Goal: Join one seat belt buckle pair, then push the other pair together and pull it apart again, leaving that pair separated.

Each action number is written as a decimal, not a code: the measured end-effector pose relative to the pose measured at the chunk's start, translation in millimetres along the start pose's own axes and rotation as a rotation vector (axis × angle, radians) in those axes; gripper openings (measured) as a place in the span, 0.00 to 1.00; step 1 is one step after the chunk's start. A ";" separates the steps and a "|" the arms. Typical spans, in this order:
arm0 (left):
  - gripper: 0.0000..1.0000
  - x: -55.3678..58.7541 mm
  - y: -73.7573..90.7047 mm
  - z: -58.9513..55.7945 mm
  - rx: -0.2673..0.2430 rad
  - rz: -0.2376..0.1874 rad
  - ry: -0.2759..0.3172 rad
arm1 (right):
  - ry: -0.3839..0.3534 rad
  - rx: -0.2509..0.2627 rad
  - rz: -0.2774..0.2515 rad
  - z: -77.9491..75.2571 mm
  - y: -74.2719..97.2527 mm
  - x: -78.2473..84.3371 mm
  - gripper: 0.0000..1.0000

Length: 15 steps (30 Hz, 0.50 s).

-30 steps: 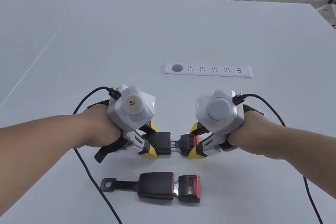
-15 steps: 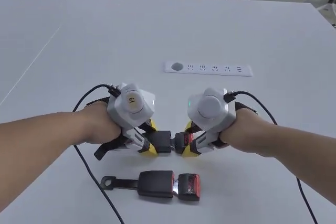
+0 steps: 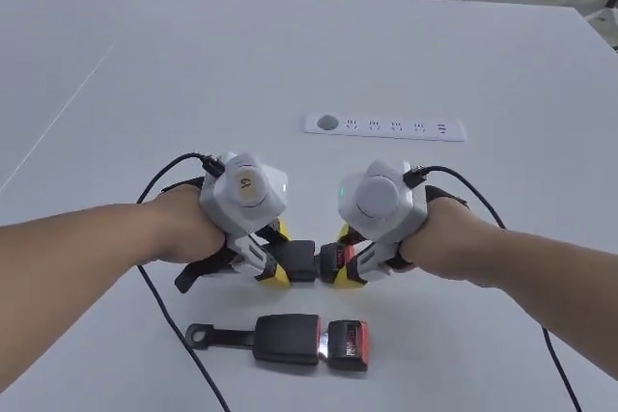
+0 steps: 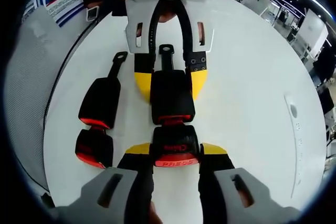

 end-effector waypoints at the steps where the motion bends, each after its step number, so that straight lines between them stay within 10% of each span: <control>1: 0.32 -0.1 -0.1 -0.2 0.000 0.000 0.001 | 0.000 0.001 0.000 -0.3 -0.3 -0.1 0.30; 15: 0.32 0.7 -0.1 -1.0 -0.001 0.007 0.007 | -0.005 0.005 0.002 -0.2 -0.5 0.4 0.30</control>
Point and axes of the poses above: the centre of the closed fingertips' face, and the gripper's own axes: y roughly backward along the fingers, z roughly to its left, x roughly out of its underside, the point moved 1 cm from there along y, roughly backward along the fingers, and after that the axes turned 10 degrees about -y, right-handed, at the moved point
